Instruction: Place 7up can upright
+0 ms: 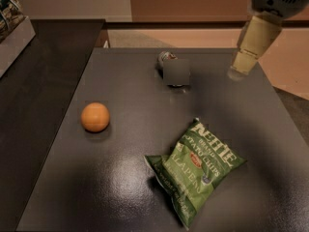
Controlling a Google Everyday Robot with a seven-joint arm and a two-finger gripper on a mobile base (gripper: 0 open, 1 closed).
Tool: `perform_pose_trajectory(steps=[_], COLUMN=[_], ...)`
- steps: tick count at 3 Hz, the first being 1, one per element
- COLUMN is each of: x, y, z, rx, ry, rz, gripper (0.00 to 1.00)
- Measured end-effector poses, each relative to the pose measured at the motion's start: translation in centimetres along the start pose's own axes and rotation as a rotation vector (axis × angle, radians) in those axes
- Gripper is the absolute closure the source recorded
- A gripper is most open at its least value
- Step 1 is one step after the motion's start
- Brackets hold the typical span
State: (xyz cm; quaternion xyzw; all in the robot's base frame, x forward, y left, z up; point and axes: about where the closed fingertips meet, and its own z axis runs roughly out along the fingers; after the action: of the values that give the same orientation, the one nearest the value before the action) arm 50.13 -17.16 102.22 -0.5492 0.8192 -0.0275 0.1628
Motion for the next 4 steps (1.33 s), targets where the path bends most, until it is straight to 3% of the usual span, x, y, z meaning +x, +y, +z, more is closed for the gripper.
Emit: perform_pose_trajectory(steps=[1, 2, 3, 4], x=[-2.3, -1.4, 0.0, 0.9], y=[-0.9, -2.7, -4.8, -7.5], z=[1.2, 10.1, 17.0, 20.8], rx=[0.032, 0.038, 0.044, 0.046], ry=[-0.010, 0.011, 0.029, 0.008], rz=[0.112, 0.330, 0.488, 0.584], gripper=[0.00, 0.00, 0.00, 0.00])
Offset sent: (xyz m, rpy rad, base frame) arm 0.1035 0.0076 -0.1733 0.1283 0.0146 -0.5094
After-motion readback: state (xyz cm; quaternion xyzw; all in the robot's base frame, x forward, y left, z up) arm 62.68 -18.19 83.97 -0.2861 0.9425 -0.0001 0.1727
